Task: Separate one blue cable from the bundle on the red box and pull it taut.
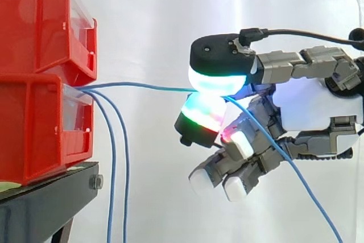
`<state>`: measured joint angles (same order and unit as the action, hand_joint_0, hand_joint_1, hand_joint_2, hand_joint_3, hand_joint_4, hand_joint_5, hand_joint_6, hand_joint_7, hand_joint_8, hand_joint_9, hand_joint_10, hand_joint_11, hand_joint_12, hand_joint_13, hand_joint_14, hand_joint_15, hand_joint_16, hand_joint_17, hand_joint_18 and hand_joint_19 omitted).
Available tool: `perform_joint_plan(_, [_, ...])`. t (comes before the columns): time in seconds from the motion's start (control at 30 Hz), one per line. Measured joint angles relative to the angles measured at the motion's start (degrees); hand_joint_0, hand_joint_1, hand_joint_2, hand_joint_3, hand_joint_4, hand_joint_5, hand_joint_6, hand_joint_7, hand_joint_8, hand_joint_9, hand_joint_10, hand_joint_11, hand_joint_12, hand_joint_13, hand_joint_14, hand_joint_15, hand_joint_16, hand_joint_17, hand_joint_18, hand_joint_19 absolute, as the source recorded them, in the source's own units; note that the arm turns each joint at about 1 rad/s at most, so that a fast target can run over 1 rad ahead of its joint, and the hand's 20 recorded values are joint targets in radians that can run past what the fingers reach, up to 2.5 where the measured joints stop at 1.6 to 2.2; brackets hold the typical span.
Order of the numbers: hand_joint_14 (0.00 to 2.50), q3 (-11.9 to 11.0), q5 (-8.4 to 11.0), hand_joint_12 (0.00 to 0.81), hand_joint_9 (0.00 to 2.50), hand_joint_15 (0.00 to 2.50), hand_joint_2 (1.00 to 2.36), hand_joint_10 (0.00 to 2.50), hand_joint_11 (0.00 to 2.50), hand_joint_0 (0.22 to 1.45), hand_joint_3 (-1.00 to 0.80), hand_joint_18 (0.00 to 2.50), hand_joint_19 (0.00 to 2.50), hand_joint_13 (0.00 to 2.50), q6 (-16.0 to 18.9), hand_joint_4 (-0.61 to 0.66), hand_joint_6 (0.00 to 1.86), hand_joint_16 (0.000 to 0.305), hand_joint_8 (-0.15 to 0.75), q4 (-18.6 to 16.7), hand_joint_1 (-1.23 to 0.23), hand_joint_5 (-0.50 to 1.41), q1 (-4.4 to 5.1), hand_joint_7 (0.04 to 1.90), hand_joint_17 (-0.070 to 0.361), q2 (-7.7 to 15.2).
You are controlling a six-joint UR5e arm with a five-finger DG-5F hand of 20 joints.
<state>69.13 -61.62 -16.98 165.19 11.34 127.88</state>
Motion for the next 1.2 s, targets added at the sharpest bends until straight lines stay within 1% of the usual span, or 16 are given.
perform_joint_plan(0.1, [0.01, 0.0, -0.16, 0.433, 1.28, 0.4, 1.04, 0.02, 0.72, 0.66, 0.23, 0.91, 0.42, 0.89, 1.28, -0.23, 0.91, 0.053, 0.359, 1.27, -0.89, -0.09, -0.02, 1.51, 0.119, 0.0])
perform_joint_plan(0.2, [0.01, -0.01, -0.81, 0.435, 1.29, 0.41, 1.07, 0.02, 0.73, 0.66, 0.23, 0.91, 0.42, 0.9, 3.2, -0.23, 0.91, 0.053, 0.365, 3.81, -0.89, -0.09, -0.08, 1.51, 0.12, -0.11])
perform_joint_plan(0.33, [0.01, 0.02, -1.84, 0.438, 1.29, 0.41, 1.08, 0.02, 0.72, 0.66, 0.22, 0.91, 0.42, 0.9, 5.49, -0.22, 0.91, 0.053, 0.366, 8.51, -0.89, -0.09, -0.16, 1.5, 0.12, -0.99])
perform_joint_plan(0.47, [0.01, 0.14, -2.17, 0.441, 1.29, 0.41, 1.08, 0.02, 0.73, 0.65, 0.22, 0.92, 0.41, 0.9, 6.34, -0.23, 0.91, 0.054, 0.367, 13.27, -0.89, -0.09, -0.26, 1.5, 0.12, -2.52])
perform_joint_plan(0.57, [0.01, 0.87, -2.25, 0.441, 1.29, 0.42, 1.09, 0.02, 0.72, 0.65, 0.22, 0.91, 0.42, 0.91, 6.72, -0.22, 0.91, 0.054, 0.373, 15.48, -0.89, -0.09, -0.32, 1.49, 0.12, -3.46])
perform_joint_plan(0.63, [0.01, 2.13, -2.36, 0.443, 1.29, 0.41, 1.09, 0.02, 0.71, 0.65, 0.22, 0.92, 0.41, 0.9, 7.21, -0.22, 0.92, 0.054, 0.371, 15.85, -0.89, -0.09, -0.3, 1.49, 0.121, -4.05])
perform_joint_plan(0.67, [0.01, 3.02, -2.43, 0.443, 1.29, 0.41, 1.09, 0.02, 0.71, 0.65, 0.22, 0.92, 0.41, 0.9, 7.57, -0.22, 0.92, 0.054, 0.371, 15.57, -0.89, -0.09, -0.27, 1.49, 0.121, -4.32])
perform_joint_plan(0.77, [0.01, 6.56, -2.57, 0.443, 1.29, 0.42, 1.1, 0.02, 0.71, 0.65, 0.21, 0.92, 0.41, 0.91, 9.32, -0.22, 0.92, 0.054, 0.375, 12.99, -0.89, -0.09, -0.21, 1.48, 0.121, -5.12])
perform_joint_plan(0.8, [0.01, 7.89, -2.59, 0.445, 1.29, 0.42, 1.1, 0.02, 0.71, 0.65, 0.21, 0.91, 0.42, 0.9, 10.0, -0.21, 0.91, 0.054, 0.377, 11.46, -0.89, -0.09, -0.2, 1.48, 0.121, -5.32])
perform_joint_plan(0.9, [0.01, 9.88, -2.49, 0.445, 1.28, 0.42, 1.09, 0.02, 0.71, 0.65, 0.22, 0.91, 0.41, 0.9, 10.99, -0.21, 0.92, 0.054, 0.378, 7.24, -0.89, -0.09, -0.22, 1.48, 0.122, -5.56])
perform_joint_plan(0.97, [0.01, 10.41, -2.37, 0.447, 1.28, 0.41, 1.1, 0.02, 0.71, 0.65, 0.22, 0.91, 0.41, 0.9, 11.19, -0.21, 0.91, 0.054, 0.374, 4.15, -0.89, -0.09, -0.24, 1.49, 0.122, -5.6])
perform_joint_plan(1.03, [0.01, 10.61, -2.22, 0.447, 1.28, 0.42, 1.1, 0.02, 0.71, 0.65, 0.22, 0.91, 0.41, 0.9, 11.2, -0.21, 0.91, 0.054, 0.377, 1.93, -0.89, -0.09, -0.23, 1.48, 0.121, -5.61])
perform_joint_plan(1.1, [0.01, 10.71, -1.91, 0.446, 1.28, 0.42, 1.11, 0.02, 0.71, 0.65, 0.21, 0.91, 0.41, 0.9, 11.12, -0.21, 0.91, 0.054, 0.379, 0.17, -0.89, -0.09, -0.19, 1.48, 0.122, -5.61])
perform_joint_plan(1.2, [0.01, 10.74, -1.58, 0.449, 1.29, 0.42, 1.1, 0.02, 0.71, 0.65, 0.21, 0.91, 0.42, 0.91, 10.77, -0.21, 0.91, 0.054, 0.378, -1.2, -0.89, -0.09, -0.16, 1.49, 0.122, -5.62])
